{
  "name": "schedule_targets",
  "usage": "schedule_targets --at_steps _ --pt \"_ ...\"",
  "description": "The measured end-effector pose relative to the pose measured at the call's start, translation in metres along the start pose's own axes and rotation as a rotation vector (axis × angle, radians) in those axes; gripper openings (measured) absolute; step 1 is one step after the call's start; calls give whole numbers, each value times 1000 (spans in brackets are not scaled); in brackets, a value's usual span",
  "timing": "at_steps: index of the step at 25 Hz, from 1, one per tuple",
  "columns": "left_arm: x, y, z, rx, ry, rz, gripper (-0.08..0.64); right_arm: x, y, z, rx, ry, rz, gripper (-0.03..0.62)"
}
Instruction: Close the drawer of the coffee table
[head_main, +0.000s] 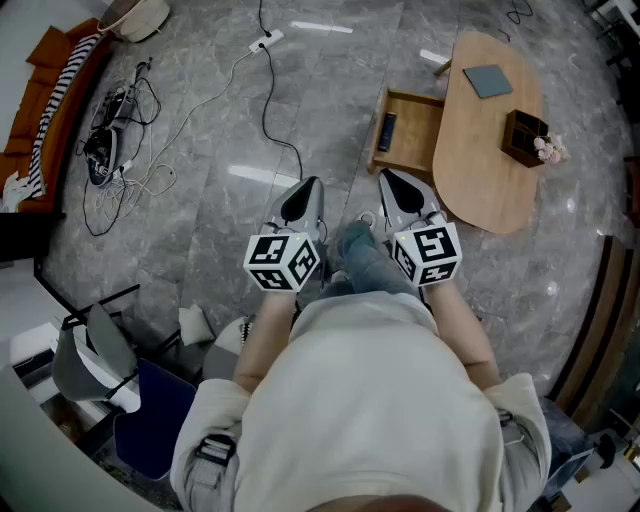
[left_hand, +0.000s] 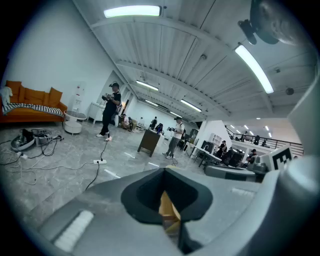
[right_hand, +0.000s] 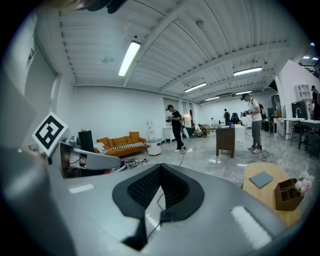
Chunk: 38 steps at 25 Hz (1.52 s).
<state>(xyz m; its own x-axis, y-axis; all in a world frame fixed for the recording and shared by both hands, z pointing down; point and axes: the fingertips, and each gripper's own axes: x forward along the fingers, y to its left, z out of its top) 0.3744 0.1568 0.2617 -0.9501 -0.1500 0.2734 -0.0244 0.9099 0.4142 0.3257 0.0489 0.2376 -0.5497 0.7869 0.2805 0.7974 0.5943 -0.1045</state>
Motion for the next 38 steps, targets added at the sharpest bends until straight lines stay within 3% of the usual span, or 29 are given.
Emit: schedule_targets --at_steps 9,25,31,38 --pt "-71 -4 -28 25 -7 34 0 -40 65 -19 -20 -4 51 -3" --pt "-108 17 -22 4 -57 103 0 -31 119 -24 -22 -3 189 -1" --pt "-101 43 -20 -13 -54 129 0 -14 118 -28 -15 12 202 0" --pt "-50 76 6 -21 -31 132 0 47 83 -7 16 3 187 0"
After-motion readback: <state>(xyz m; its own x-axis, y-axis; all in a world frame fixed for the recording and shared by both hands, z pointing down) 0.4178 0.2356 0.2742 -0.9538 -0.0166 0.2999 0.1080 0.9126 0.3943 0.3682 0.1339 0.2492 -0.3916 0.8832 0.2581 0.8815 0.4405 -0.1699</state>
